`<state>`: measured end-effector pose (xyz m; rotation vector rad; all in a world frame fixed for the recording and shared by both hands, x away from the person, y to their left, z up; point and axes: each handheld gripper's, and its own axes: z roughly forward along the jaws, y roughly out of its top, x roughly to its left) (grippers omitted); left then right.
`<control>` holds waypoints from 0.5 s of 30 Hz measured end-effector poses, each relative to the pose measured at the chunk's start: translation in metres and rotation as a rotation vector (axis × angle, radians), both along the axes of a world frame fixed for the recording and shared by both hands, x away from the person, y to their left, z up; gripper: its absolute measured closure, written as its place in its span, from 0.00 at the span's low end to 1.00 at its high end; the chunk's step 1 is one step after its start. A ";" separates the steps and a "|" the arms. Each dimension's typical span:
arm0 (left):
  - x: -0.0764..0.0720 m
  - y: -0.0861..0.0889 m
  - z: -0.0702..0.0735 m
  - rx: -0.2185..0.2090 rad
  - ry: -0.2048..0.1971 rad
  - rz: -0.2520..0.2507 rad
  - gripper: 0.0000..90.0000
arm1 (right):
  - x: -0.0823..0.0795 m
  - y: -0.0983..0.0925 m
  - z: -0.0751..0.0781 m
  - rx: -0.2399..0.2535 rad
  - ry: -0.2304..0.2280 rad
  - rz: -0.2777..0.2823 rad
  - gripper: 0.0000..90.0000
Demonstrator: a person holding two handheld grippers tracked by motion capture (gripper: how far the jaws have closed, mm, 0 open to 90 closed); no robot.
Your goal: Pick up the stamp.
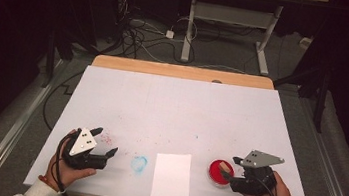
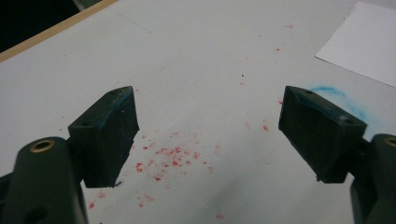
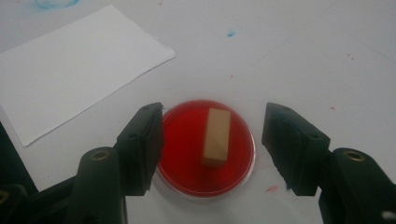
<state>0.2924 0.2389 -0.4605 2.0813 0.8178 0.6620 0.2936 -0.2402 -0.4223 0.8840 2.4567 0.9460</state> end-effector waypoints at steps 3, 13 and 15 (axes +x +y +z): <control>0.000 -0.001 -0.001 0.002 0.006 -0.003 0.21 | 0.002 0.002 -0.003 -0.006 0.004 -0.024 0.27; 0.001 -0.002 -0.002 0.017 0.018 -0.010 0.21 | 0.005 0.004 -0.010 -0.021 0.045 -0.020 0.30; 0.001 -0.002 -0.002 0.011 0.017 -0.010 0.21 | 0.006 0.006 -0.012 -0.035 0.053 -0.005 0.39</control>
